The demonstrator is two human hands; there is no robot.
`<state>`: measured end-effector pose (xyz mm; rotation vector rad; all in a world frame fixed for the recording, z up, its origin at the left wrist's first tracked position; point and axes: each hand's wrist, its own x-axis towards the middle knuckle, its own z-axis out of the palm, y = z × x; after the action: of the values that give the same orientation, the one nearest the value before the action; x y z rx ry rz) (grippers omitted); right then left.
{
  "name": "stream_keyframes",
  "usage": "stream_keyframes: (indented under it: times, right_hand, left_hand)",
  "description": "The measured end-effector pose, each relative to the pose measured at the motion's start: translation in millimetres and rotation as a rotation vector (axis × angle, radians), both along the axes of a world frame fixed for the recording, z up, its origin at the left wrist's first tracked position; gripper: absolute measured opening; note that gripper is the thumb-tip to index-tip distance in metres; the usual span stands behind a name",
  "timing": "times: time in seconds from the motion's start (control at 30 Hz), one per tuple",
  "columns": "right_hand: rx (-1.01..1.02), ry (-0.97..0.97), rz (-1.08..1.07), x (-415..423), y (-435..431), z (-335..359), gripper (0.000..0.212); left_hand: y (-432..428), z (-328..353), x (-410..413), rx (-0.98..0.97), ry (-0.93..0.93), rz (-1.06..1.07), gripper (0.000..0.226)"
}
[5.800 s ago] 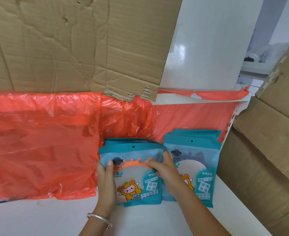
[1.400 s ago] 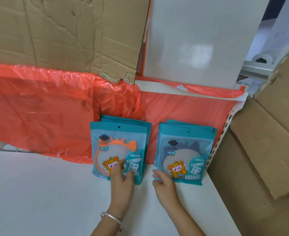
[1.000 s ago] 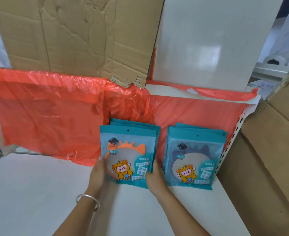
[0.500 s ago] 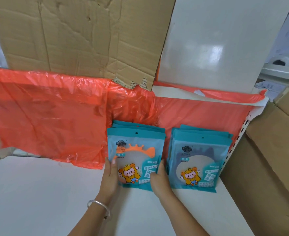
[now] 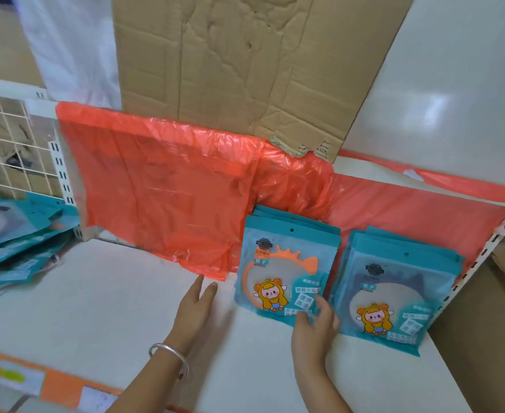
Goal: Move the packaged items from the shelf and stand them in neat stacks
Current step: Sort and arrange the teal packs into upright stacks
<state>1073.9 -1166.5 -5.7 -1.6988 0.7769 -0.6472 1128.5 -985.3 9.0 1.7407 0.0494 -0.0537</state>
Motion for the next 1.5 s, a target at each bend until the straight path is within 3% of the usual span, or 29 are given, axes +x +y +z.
stream_keyframes:
  times: [0.17, 0.47, 0.7, 0.93, 1.2, 1.43, 1.5]
  right_hand:
    - [0.016, -0.051, 0.205, 14, 79, 18, 0.028]
    - [-0.024, -0.003, 0.662, 34, 316, 50, 0.023]
    - [-0.022, -0.022, 0.836, 48, 449, 56, 0.026]
    - [-0.036, -0.017, 0.992, 71, 531, 64, 0.029]
    - [-0.04, -0.071, 1.124, 137, 625, 73, 0.031]
    - [0.165, 0.137, 1.212, 217, 700, 89, 0.021]
    - [0.236, 0.153, 1.221, 243, 717, 91, 0.028]
  left_hand:
    - [86, 18, -9, 0.016, -0.008, 0.068, 0.047]
    - [303, 57, -40, 0.112, -0.058, 0.345, 0.046]
    - [436, 66, -67, 0.159, -0.052, 0.501, 0.045]
    - [510, 66, -65, 0.199, -0.072, 0.564, 0.045]
    - [578, 61, -8, 0.211, -0.06, 0.615, 0.045]
    - [646, 70, 65, 0.217, -0.019, 0.658, 0.041]
    - [665, 71, 85, 0.232, -0.013, 0.682, 0.038]
